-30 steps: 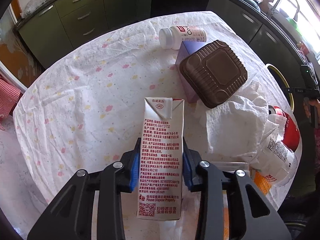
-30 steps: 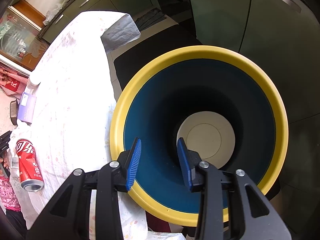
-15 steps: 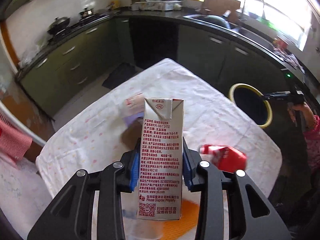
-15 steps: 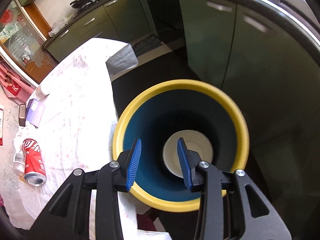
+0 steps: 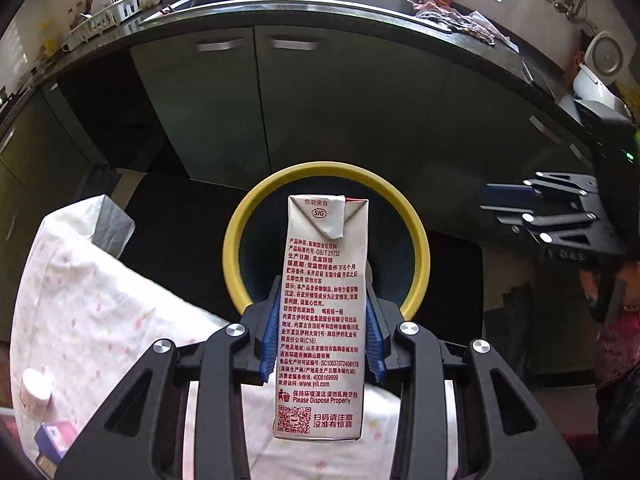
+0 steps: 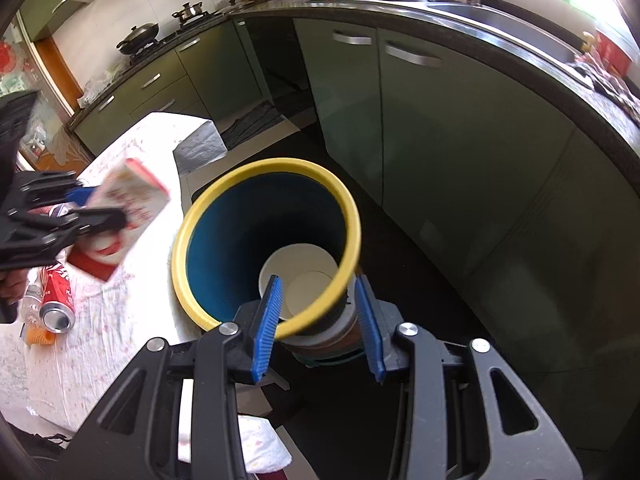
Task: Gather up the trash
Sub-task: 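Grasp the white milk carton with the left tool and drop it into the bin, then grasp the red Coca-Cola can with the right tool and lift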
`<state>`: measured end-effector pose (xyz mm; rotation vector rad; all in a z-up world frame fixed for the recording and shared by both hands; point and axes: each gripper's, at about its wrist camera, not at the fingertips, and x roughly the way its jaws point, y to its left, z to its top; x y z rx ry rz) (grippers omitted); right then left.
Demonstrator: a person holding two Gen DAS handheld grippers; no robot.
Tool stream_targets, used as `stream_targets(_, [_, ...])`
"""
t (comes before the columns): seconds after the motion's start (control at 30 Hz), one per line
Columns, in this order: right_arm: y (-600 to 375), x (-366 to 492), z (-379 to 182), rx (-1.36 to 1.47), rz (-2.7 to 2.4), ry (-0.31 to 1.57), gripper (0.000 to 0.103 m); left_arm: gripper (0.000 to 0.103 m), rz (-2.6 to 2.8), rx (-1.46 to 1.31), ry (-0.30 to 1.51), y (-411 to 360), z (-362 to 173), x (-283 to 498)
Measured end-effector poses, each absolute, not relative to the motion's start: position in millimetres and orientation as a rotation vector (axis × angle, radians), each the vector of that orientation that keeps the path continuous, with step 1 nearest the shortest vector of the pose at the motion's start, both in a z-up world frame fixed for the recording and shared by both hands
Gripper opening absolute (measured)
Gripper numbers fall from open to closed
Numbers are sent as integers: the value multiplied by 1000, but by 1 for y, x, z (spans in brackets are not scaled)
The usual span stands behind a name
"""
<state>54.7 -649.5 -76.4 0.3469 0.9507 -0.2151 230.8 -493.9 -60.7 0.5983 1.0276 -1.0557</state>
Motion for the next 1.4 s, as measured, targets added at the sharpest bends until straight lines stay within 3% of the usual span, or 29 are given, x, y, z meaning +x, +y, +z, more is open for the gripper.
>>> stream_targets(0.1, [-657,44,-80,364,-227,947,39,36,-1025,606,1065,-525,-86,240])
stream_targets(0.23, [-662,38,-85,384,-229,937,43,61,-988,594,1055,-537,-92,248])
stream_targets(0.37, [-661,38,-89,379,-214,941,43,68,-1001,525,1011,-511,-58,246])
stream_targets(0.53, [-639,51,-94,354,-164,966,43,87,-1021,350,881,-421,7,232])
stream_targets(0.73, [-582,80,-91,272,-31,1001,43,93,-839,241,655,-272,60,211])
stream_targets(0.87, [-526,103,-78,189,97,998,45,94,-655,178,612,-170,72,206])
stream_targets(1.07, [-433,140,-55,74,309,1015,58,96,-448,70,620,-39,50,203])
stream_targets(1.2, [-376,157,-44,-5,423,1051,75,98,-323,26,598,25,27,209])
stream_targets(1.4, [-301,175,-47,-192,501,1138,89,98,-113,46,627,75,-22,251])
